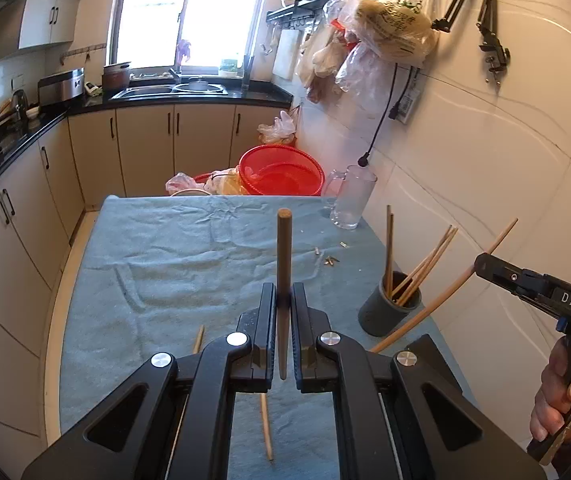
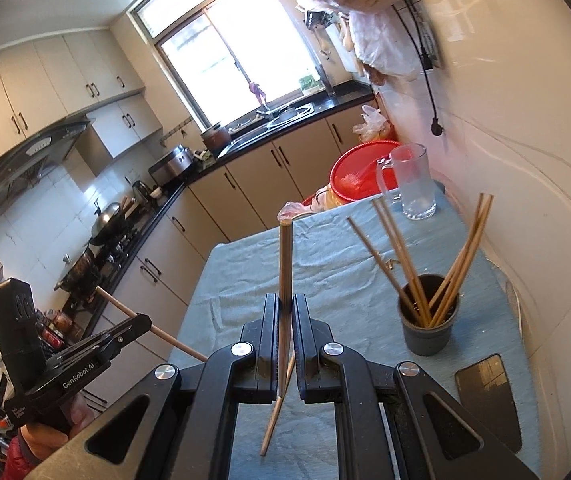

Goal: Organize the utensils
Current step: 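Lift held chopsticks upright and carry both tools over the black holder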

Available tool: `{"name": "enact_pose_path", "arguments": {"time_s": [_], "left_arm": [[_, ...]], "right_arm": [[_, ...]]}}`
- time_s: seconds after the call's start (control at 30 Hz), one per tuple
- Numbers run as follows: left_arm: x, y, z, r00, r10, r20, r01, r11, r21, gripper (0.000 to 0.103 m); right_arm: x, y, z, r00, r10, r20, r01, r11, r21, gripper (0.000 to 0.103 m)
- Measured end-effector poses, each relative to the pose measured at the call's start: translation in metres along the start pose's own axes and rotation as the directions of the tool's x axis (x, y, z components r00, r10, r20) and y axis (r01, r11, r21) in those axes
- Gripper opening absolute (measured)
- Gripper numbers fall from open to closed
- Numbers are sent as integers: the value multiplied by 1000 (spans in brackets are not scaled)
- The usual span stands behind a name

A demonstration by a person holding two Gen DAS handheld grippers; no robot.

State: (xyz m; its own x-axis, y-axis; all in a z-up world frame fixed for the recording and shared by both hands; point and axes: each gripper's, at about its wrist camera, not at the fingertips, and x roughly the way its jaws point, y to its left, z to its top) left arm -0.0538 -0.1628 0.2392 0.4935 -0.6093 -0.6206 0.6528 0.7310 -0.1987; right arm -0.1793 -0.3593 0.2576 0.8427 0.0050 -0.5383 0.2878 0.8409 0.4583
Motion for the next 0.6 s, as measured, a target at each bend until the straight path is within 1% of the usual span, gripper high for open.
{"name": "enact_pose_path", "arguments": {"time_s": [0.2,0.6], "left_arm": [[1,-21,9,1000,-10,6,9,999,32,6],[7,-67,29,998,-56,16,54,994,95,6]], "right_arm": [[-16,-21,5,999,-7,37,5,999,33,7],[-52,-60,20,993,-46,107,36,995,95,7]]}}
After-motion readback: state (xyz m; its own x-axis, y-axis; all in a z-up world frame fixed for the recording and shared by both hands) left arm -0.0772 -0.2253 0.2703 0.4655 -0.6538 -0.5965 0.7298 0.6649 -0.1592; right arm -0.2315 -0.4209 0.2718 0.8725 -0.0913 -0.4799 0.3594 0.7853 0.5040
